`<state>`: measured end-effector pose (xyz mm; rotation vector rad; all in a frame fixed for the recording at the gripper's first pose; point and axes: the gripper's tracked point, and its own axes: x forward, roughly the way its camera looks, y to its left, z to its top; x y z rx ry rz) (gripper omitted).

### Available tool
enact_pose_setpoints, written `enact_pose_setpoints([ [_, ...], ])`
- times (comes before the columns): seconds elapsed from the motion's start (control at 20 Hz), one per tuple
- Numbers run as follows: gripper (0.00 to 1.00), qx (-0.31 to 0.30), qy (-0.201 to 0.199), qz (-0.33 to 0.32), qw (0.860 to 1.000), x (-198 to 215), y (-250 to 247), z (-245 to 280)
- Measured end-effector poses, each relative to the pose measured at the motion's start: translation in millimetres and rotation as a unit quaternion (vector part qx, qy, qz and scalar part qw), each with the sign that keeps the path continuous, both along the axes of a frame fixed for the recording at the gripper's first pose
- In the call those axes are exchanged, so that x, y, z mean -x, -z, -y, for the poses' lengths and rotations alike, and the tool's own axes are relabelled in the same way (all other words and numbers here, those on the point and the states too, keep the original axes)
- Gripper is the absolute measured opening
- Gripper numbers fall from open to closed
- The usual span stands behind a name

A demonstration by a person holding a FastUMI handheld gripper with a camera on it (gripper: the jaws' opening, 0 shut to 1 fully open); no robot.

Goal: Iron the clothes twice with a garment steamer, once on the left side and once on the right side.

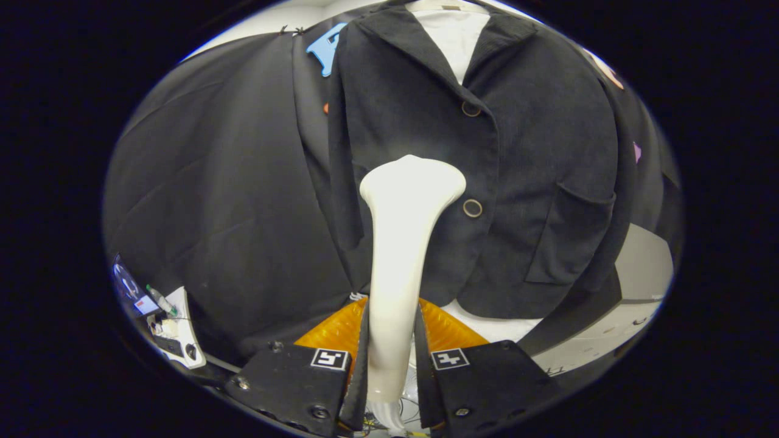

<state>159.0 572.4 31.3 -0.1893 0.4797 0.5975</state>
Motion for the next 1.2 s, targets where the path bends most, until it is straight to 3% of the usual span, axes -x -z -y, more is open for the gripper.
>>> enact_pose_setpoints([
  [0.8,0.36,0.038,0.002,-0.051,0.998,2.1,71.3,12.6],
  [1.2,0.36,0.015,0.003,-0.049,0.999,13.5,52.7,35.4],
])
